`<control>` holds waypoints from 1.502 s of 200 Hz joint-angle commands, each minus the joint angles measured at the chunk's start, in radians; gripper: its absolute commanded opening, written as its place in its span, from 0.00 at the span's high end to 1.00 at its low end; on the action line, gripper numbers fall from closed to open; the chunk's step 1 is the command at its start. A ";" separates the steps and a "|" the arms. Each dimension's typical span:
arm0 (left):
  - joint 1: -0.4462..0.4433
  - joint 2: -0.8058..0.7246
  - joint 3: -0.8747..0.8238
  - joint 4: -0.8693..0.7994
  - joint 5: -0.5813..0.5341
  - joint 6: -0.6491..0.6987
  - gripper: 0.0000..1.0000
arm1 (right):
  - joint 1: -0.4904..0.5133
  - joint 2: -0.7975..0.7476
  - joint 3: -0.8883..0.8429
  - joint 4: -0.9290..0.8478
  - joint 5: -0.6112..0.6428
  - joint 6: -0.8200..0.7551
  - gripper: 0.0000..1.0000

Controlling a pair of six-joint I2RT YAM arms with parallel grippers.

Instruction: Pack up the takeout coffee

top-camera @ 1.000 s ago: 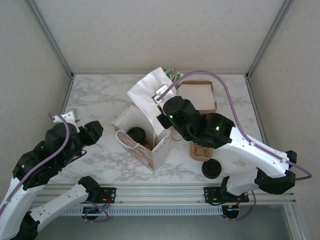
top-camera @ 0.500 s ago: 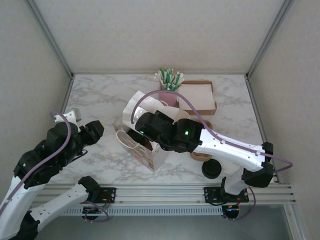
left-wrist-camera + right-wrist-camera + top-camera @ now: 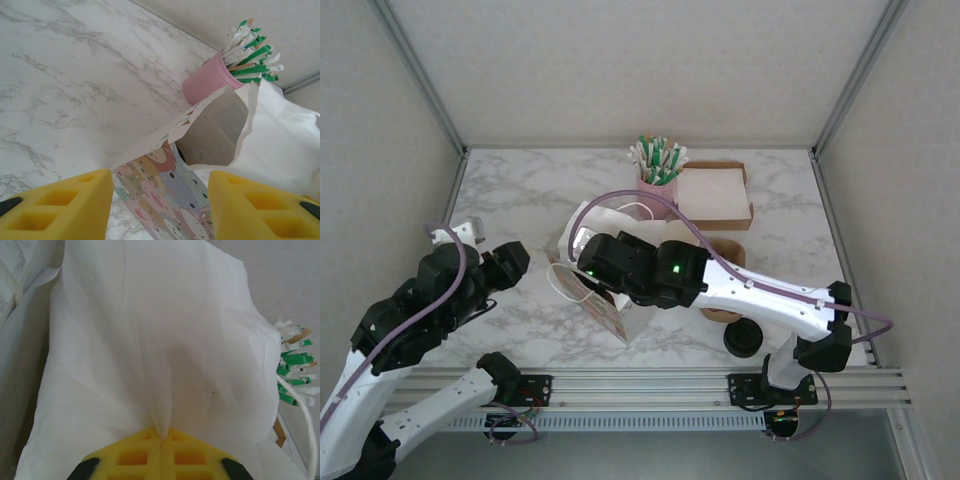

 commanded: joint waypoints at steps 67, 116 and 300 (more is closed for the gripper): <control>-0.007 0.002 -0.018 -0.006 0.017 -0.015 0.47 | -0.013 0.036 -0.033 -0.001 -0.076 -0.008 1.00; -0.006 0.000 -0.018 -0.013 0.015 -0.017 0.47 | -0.059 0.039 -0.033 -0.023 -0.177 0.007 1.00; -0.007 0.006 -0.016 -0.006 0.009 -0.015 0.47 | -0.122 0.060 0.009 -0.043 -0.344 0.085 0.74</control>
